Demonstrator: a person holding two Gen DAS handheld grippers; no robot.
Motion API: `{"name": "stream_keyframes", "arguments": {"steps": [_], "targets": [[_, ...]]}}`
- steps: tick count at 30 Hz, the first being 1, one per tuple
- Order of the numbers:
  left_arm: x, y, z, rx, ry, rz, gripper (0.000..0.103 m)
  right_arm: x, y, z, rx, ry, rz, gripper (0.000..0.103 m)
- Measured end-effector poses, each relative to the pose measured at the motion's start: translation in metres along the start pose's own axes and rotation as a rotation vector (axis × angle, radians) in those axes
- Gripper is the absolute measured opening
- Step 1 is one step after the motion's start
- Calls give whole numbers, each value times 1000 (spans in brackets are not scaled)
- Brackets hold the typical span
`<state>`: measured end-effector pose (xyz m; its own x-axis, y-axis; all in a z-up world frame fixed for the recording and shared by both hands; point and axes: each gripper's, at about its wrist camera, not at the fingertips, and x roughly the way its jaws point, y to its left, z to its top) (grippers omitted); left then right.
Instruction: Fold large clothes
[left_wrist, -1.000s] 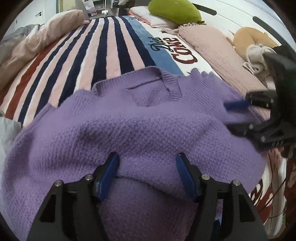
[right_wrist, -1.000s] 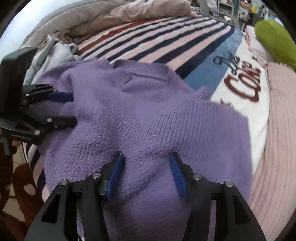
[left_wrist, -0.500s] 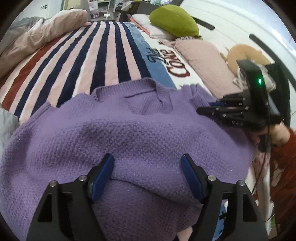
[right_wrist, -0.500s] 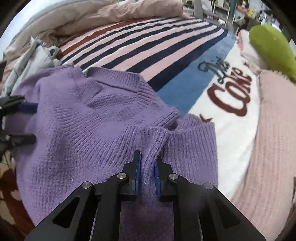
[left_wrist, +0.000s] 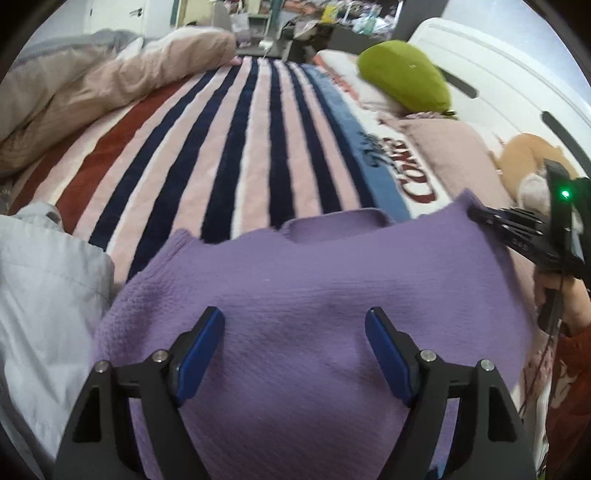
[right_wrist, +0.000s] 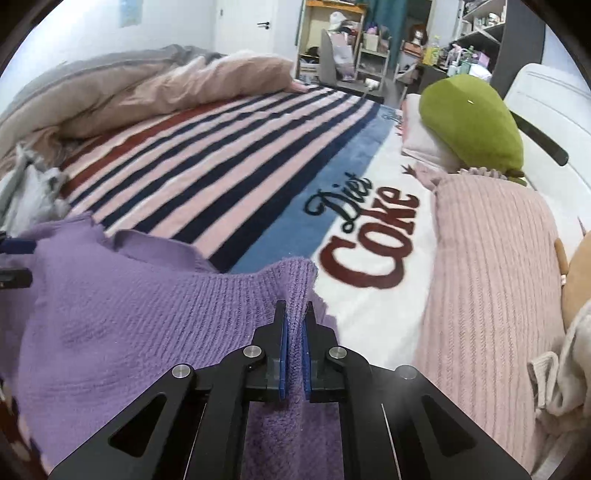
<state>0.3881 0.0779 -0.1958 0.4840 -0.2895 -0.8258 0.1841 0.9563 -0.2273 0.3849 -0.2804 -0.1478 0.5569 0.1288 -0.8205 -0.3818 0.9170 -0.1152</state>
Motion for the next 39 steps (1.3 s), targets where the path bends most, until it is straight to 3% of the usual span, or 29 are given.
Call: {"name": "stream_keyframes", "arguments": {"steps": [7, 11, 14, 17, 18, 22, 28, 31, 34, 37, 39], "targets": [[44, 17, 20, -27, 38, 52, 80, 38, -7, 3, 19, 42, -79, 1], [61, 22, 19, -37, 78, 69, 87, 68, -8, -7, 40, 175, 29, 2], [48, 25, 16, -60, 61, 51, 87, 64, 0, -14, 19, 190, 45, 6], [21, 19, 5, -63, 26, 56, 87, 38, 2, -13, 41, 159, 68, 31], [10, 15, 1, -58, 5, 57, 87, 24, 3, -13, 51, 135, 89, 34], [-51, 1, -35, -74, -96, -6, 88, -33, 21, -25, 67, 35, 215, 34], [-95, -15, -97, -136, -151, -76, 95, -104, 92, -63, -2, -100, 370, 34], [-96, -14, -125, -219, -148, -116, 99, -115, 130, -84, 2, -145, 451, 28], [-81, -8, -151, -336, -131, -233, 99, -109, 157, -98, -1, -178, 447, 16], [-61, -6, -162, -396, -116, -267, 99, -92, 168, -104, 73, -176, 485, 15], [-42, 0, -164, -450, -104, -296, 99, -76, 171, -105, 106, -152, 442, 4]]}}
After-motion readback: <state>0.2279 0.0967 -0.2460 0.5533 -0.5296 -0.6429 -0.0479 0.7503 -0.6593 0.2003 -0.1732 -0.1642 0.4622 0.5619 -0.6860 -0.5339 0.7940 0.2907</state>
